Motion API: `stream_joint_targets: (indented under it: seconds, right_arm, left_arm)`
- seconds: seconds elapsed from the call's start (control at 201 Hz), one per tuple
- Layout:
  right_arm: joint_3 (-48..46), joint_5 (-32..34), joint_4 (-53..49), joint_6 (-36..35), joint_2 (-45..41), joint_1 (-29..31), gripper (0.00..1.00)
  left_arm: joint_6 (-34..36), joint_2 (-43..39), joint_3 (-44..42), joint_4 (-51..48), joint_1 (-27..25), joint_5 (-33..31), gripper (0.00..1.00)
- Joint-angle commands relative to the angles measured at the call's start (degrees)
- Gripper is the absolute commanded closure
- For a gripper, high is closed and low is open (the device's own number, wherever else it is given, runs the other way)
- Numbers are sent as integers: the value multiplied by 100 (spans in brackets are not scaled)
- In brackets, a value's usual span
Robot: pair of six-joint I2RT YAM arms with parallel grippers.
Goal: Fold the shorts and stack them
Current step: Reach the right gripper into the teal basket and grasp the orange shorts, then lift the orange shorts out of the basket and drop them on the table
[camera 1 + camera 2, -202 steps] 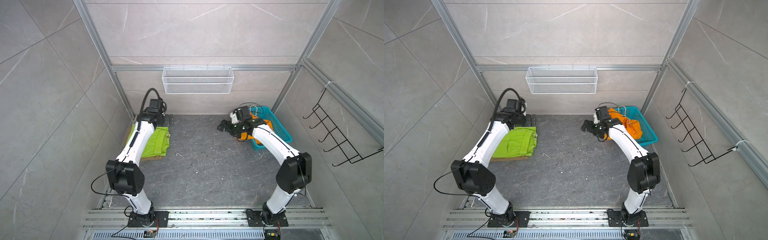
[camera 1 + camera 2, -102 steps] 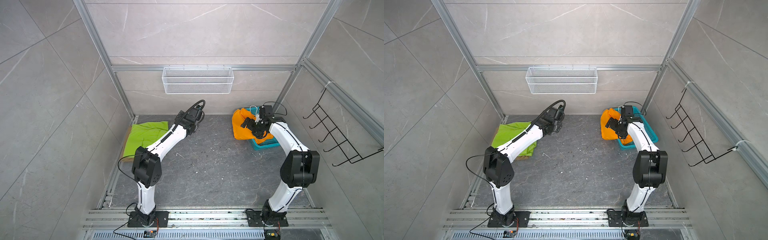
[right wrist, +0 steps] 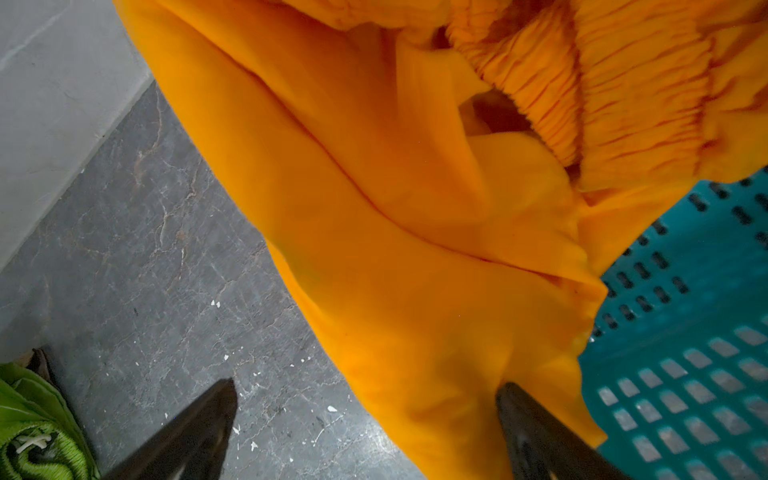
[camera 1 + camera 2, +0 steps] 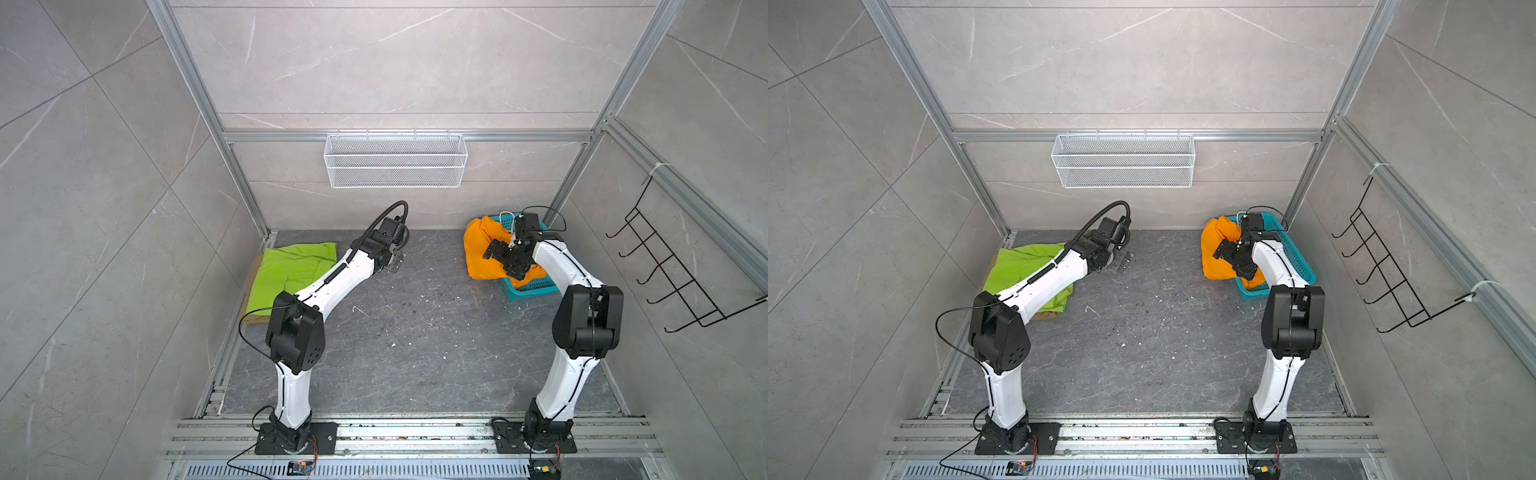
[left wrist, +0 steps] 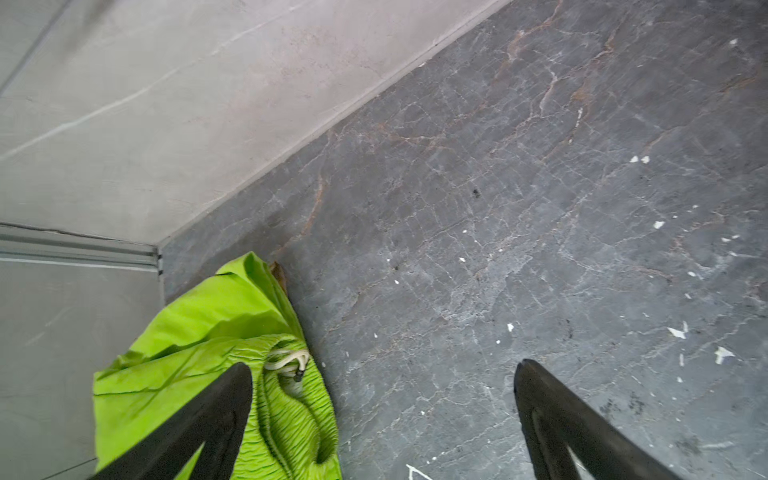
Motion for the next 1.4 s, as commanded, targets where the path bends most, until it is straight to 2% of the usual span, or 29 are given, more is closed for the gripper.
stream_joint_targets:
  seconds: [0.0,0.129,0.339,0.378,0.523,0.747,0.857,1.021,1.165,1.399]
  right_arm:
    - [273,-57,82,109,80,-330,0]
    - [289,-284,291,372,383,-728,0]
    - [950,-211,82,421,1399,-767,0]
    - [976,-217,127,423,1511,-754,3]
    - [1090,-227,204,419,1842,-753,22]
    - [1292,-186,39,353,1920,-754,76]
    - [1333,-141,-16,302,1486,-754,91]
    - [1539,-103,-266,217,783,-745,100]
    - [1871,-50,-510,156,144,-611,100]
    - [3108,88,-1336,-52,-204,202,100]
  left_arm:
    - [-333,-260,-235,-16,-15,361,0]
    - [-425,-213,-200,-73,-15,554,0]
    - [-542,-84,-24,-109,-15,773,0]
    - [-563,-50,59,-167,-15,818,0]
    - [-638,-62,107,-189,-19,830,0]
    - [-771,-193,-107,-52,-24,983,0]
    - [-917,-281,-231,38,-22,1122,0]
    - [-1057,-411,-426,224,-19,1262,0]
    - [-1098,-534,-577,366,-15,1329,0]
    - [-1290,-670,-609,347,159,1324,0]
